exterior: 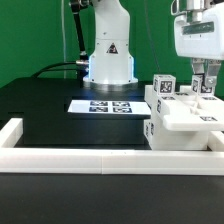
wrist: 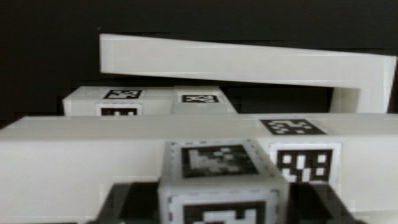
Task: Assemble chair
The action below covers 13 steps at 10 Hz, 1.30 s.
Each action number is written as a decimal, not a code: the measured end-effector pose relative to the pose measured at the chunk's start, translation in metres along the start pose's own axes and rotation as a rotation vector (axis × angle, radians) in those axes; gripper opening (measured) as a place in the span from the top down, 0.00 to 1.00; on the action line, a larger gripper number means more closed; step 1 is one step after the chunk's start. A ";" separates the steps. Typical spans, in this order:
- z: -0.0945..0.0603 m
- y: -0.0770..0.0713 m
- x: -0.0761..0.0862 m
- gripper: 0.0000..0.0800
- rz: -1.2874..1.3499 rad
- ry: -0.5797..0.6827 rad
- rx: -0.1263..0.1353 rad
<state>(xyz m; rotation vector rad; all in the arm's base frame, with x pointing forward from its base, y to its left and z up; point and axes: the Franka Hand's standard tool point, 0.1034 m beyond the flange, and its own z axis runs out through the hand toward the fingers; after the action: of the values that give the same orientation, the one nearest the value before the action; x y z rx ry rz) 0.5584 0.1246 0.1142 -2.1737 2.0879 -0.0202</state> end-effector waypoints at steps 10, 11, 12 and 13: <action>0.000 0.000 -0.006 0.64 0.479 -0.049 0.002; 0.001 0.000 -0.007 0.64 0.492 -0.057 0.001; 0.001 0.000 -0.008 0.64 0.468 -0.059 0.001; 0.001 0.000 -0.008 0.64 0.461 -0.058 0.001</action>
Offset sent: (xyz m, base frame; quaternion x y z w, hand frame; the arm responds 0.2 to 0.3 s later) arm 0.0000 0.0000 0.0000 0.0000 0.0000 0.1938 0.9810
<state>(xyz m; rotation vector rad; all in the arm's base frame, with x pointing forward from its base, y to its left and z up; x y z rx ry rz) 0.5582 0.1323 0.1140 -1.6188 2.4930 0.0853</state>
